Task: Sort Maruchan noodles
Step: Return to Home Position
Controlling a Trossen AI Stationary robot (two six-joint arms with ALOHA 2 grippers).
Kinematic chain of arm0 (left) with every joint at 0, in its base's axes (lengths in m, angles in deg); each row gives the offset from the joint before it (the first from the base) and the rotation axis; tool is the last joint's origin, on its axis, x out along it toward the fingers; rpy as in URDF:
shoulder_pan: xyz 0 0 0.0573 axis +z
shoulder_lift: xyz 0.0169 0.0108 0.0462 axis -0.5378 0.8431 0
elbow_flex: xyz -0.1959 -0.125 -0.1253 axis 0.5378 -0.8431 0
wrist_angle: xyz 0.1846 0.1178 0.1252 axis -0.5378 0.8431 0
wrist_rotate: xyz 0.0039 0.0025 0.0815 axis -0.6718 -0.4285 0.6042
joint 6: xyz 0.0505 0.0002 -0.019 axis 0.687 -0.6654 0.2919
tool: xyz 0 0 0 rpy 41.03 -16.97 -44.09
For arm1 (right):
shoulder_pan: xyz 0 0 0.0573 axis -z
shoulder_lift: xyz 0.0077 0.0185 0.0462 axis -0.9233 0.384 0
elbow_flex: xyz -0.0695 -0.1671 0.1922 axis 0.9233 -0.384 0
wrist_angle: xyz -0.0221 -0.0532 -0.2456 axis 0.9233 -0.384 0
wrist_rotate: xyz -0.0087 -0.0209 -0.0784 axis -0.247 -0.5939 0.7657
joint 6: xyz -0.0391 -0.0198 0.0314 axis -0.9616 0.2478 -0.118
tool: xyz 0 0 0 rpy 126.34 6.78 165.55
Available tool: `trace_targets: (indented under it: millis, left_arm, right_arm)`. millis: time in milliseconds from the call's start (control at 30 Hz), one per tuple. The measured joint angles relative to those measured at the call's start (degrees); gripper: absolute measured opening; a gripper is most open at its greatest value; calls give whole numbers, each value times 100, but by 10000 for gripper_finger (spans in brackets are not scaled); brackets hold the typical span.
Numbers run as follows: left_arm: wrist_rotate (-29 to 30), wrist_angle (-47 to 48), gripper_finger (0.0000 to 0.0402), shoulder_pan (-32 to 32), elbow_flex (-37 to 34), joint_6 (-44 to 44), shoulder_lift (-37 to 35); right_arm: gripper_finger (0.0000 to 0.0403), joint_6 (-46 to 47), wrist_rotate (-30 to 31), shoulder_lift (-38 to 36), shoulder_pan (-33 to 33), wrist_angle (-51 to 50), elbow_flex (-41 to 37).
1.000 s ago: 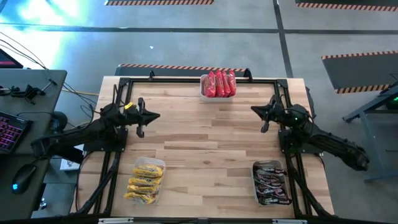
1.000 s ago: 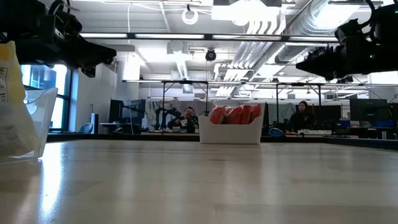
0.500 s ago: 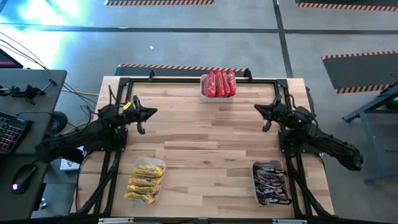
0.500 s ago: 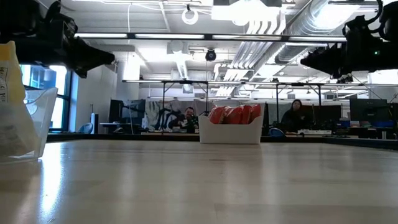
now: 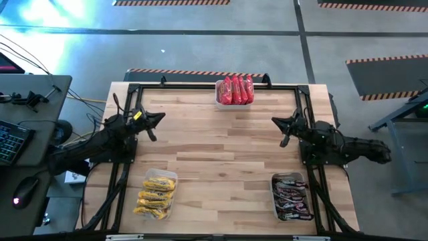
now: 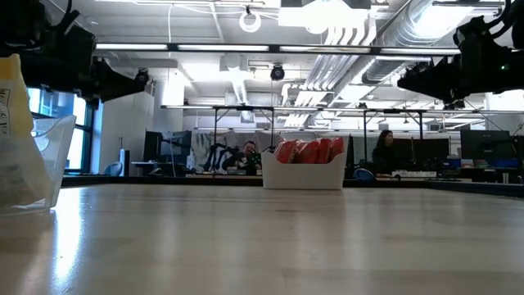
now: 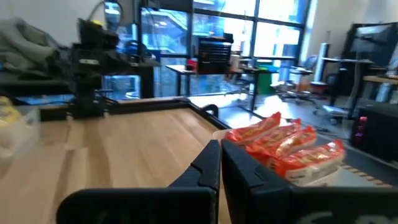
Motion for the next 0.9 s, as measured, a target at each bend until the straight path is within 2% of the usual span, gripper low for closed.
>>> trace_targets:
  millis: [133,333,433,533,633,900]
  left_arm:
    - [-42,-3,3,-125,0,-87,73]
    - [-545,28,3,-220,0,-157,106]
    - [-467,28,3,-226,0,-89,121]
    - [-269,32,3,-226,-2,-10,123]
    - [-250,30,3,-223,-2,94,123]
    - [-246,28,3,-223,-2,-52,123]
  right_arm:
    - [0,-134,211,7,-156,7,0]
    - [0,278,187,24,-154,6,0]
    - [0,365,185,37,-153,6,0]
    - [0,78,182,52,-147,5,-1]
    - [0,-216,177,52,-147,6,-2]
    - [0,-197,171,52,-147,7,-2]
